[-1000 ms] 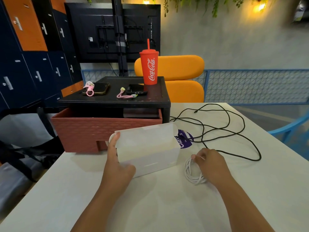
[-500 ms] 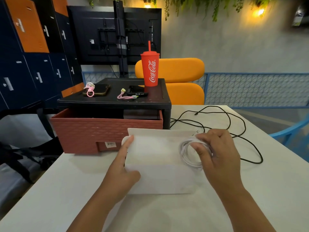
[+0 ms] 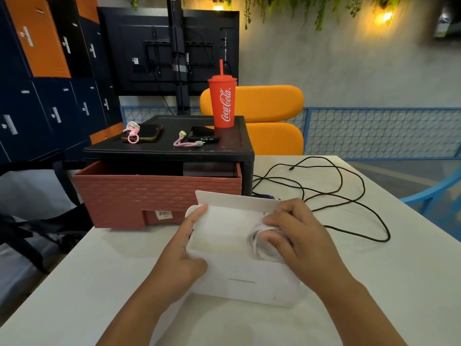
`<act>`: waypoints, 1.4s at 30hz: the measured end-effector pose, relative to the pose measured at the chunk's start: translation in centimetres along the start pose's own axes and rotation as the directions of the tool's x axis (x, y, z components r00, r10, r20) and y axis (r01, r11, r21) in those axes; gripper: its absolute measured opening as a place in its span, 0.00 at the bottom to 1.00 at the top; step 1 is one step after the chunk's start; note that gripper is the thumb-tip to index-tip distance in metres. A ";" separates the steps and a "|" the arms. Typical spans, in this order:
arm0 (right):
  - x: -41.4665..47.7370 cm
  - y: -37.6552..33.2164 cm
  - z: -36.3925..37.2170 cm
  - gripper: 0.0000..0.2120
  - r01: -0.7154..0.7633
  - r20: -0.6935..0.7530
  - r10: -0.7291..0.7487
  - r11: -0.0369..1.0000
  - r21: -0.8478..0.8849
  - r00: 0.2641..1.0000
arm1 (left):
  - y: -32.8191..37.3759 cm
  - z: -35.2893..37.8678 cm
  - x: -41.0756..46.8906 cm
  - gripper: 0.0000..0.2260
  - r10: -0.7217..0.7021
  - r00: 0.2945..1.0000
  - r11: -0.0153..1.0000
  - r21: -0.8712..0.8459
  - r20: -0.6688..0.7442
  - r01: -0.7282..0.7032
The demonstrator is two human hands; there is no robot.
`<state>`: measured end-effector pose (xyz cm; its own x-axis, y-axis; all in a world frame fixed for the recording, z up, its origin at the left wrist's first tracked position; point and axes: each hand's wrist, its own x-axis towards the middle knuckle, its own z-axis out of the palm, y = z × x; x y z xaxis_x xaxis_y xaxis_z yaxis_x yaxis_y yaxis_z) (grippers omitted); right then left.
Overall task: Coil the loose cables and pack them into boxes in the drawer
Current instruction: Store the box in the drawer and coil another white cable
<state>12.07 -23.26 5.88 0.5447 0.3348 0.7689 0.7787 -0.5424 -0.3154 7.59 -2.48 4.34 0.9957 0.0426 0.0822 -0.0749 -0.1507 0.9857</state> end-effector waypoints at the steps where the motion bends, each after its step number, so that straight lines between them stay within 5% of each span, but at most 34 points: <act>1: -0.1 0.0 0.1 0.05 -0.006 0.075 0.007 1.000 -0.006 0.997 | 0.0 0.0 0.1 0.40 0.000 1.000 1.000 -0.011 -0.009 -0.001; 6: -0.2 -0.2 0.2 0.12 -0.117 0.307 0.120 0.993 -0.026 0.944 | -0.1 -0.2 0.2 0.39 -0.010 0.999 1.000 -0.021 -0.040 0.009; 17: -0.5 -0.7 0.6 0.29 -0.049 0.441 0.084 0.995 -0.091 0.893 | -0.1 -0.2 0.3 0.39 -0.053 0.993 0.999 0.007 -0.109 0.054; 22: -0.8 -0.2 0.6 0.22 -0.054 0.320 0.049 0.999 0.007 0.946 | -0.3 -0.6 0.7 0.39 -0.052 0.986 0.999 -0.018 -0.159 0.050; 26: -0.8 0.7 0.5 0.16 -0.163 -0.038 0.164 0.986 0.046 0.986 | -0.5 -0.8 0.9 0.38 -0.051 0.985 0.998 -0.055 -0.164 0.043; 29: -0.5 1.0 0.6 0.12 -0.403 -0.088 0.422 0.898 0.174 0.902 | -0.7 -0.8 1.0 0.36 -0.053 0.986 0.994 -0.106 -0.158 0.036; 32: -0.5 1.4 1.1 0.19 -0.648 0.142 0.643 0.684 0.335 0.752 | -0.9 -0.7 1.0 0.35 -0.047 0.990 0.990 -0.140 -0.135 0.028; 36: -0.8 1.5 2.2 0.22 -0.726 0.347 0.643 0.548 0.415 0.683 | -1.3 -0.6 1.2 0.36 -0.037 0.996 0.994 -0.108 -0.083 0.028; 42: -0.9 1.7 2.0 0.17 -0.749 0.332 0.673 0.566 0.344 0.661 | -2.1 0.0 1.5 0.34 -0.066 0.996 0.995 -0.084 -0.061 0.061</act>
<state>13.60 -22.92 3.54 0.9875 0.1122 0.1111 0.1397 -0.2929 -0.9459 9.27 -2.12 2.40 0.9933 0.1128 0.0254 -0.0183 -0.0639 0.9978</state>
